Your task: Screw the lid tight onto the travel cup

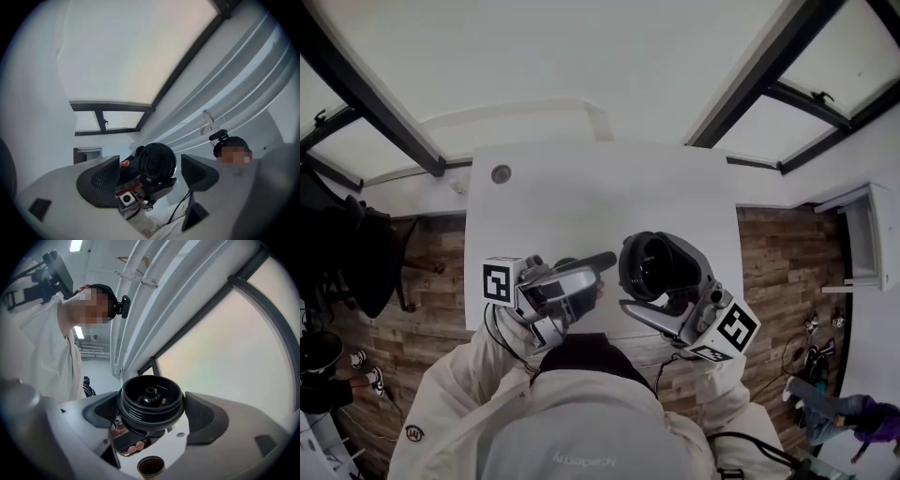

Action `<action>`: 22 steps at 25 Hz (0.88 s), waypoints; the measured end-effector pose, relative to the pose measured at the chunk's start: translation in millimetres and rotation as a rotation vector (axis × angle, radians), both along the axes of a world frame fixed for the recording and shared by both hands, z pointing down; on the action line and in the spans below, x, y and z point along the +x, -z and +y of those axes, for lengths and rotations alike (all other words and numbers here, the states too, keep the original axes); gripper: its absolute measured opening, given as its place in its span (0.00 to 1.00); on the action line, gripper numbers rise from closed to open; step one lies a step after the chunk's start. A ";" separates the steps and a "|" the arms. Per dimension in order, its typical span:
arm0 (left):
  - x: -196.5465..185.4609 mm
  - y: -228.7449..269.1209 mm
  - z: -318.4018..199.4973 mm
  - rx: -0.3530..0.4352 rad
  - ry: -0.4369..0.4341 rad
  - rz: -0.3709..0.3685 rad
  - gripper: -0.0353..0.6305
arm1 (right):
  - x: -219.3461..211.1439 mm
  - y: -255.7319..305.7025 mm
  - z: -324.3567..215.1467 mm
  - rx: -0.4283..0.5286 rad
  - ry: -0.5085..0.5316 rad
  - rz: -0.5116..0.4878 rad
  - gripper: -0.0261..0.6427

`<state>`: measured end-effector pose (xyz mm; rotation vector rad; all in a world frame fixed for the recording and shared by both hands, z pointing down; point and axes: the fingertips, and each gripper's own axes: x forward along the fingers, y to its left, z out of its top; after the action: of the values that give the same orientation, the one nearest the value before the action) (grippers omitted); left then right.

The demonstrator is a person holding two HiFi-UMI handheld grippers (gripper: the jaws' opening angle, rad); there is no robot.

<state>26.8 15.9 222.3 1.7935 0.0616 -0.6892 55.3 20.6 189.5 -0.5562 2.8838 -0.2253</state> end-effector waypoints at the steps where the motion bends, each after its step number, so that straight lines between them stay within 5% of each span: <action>1: 2.3 0.0 0.4 -0.001 -0.002 0.006 0.66 | -2.1 0.0 2.1 0.006 0.011 0.009 0.70; 16: 5.6 22.4 7.4 -0.094 -0.042 0.338 0.66 | -28.4 1.1 16.7 0.028 0.098 0.065 0.70; 22: 8.0 24.2 10.1 -0.119 -0.061 0.350 0.67 | -30.3 -2.2 23.1 0.032 0.114 0.087 0.70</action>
<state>34.8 25.9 198.1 1.5362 0.3024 -0.9365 25.0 43.7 191.7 -0.4061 3.0014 -0.1751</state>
